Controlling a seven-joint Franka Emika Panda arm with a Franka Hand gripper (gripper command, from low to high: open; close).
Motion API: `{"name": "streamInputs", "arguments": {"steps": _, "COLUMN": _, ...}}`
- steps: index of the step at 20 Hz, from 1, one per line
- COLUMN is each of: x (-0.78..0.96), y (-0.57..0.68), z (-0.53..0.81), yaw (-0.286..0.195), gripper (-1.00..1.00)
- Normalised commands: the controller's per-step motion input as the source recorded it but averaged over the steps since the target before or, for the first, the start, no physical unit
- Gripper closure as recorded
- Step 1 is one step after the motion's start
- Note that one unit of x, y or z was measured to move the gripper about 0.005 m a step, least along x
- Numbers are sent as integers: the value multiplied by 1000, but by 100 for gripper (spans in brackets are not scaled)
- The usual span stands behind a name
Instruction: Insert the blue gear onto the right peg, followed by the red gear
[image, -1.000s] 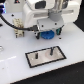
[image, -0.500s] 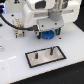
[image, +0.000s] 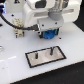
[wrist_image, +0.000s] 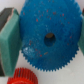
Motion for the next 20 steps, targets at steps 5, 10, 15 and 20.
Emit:
{"name": "streamInputs", "arguments": {"steps": 5, "x": 335, "y": 6, "z": 498, "yaw": 0, "gripper": 100}}
{"name": "streamInputs", "arguments": {"steps": 10, "x": 520, "y": -14, "z": 431, "yaw": 0, "gripper": 100}}
{"name": "streamInputs", "arguments": {"steps": 15, "x": 727, "y": -60, "z": 355, "yaw": 0, "gripper": 100}}
{"name": "streamInputs", "arguments": {"steps": 20, "x": 788, "y": -135, "z": 264, "yaw": 0, "gripper": 100}}
